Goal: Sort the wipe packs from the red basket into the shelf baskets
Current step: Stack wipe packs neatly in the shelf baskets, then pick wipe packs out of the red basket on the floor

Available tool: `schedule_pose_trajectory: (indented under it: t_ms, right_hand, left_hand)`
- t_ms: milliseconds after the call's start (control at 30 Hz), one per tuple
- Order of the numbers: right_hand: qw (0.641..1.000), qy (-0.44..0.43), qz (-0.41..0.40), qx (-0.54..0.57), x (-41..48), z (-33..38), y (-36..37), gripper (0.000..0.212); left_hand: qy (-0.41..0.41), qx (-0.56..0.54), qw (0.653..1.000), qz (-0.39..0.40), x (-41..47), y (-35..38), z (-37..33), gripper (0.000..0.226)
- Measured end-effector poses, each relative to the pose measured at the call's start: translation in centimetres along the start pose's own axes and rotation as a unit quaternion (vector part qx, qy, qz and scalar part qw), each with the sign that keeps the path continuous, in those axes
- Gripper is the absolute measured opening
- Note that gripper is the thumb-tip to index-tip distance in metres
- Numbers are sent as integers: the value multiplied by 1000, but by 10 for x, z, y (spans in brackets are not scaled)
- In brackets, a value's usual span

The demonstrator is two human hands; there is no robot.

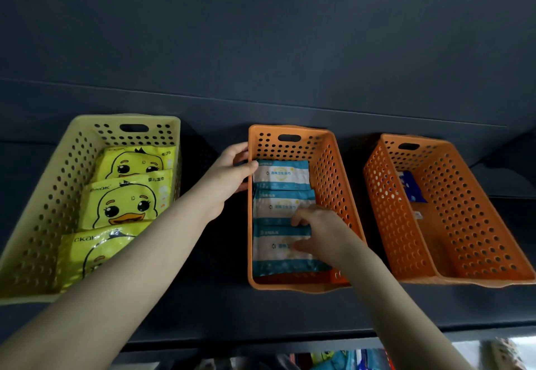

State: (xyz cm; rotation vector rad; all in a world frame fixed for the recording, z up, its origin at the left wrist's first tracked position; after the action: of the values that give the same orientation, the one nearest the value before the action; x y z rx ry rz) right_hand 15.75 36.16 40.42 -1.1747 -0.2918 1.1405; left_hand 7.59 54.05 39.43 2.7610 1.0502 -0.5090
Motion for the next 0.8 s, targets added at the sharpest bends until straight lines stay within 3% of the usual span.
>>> schedule_pose_trajectory:
  t_ms: [133,267,333,533,667,800]
  right_hand:
    - [1000,-15,5,6,4,-4,3,47]
    - [998,-8,-30,59,-5,-1,-12,55]
    - [995,-27,-76,65,-14,5,-29,55]
    - [961,-50,-271,23,-82,13,-59,55]
    - [936,-41,-347,48,-160,13,-29,49]
    - [928,3,-366,74,-251,8,44,45]
  left_hand:
    - [-1,9,1000,-1,-4,-1,1,43]
    - [34,129,990,-39,-15,-5,-9,44]
    - [78,214,972,-59,-28,-7,-16,44]
    - [218,360,907,-20,-112,-8,-20,43]
    - [293,396,870,-15,-188,-11,6,40]
    - [301,409,861,21,-266,-18,62,38]
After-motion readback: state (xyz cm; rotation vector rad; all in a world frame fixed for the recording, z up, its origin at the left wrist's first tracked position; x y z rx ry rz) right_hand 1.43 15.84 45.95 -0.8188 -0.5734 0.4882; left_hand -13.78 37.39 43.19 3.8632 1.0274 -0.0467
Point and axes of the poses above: each hand's wrist, its own x-axis towards the middle knuckle, its own y-axis out of the palm, z = x × y, the point moved 5 cm from there along x, towards the middle knuckle, and after that the axes turned 2 degrees about x, right-handed, at the moved point
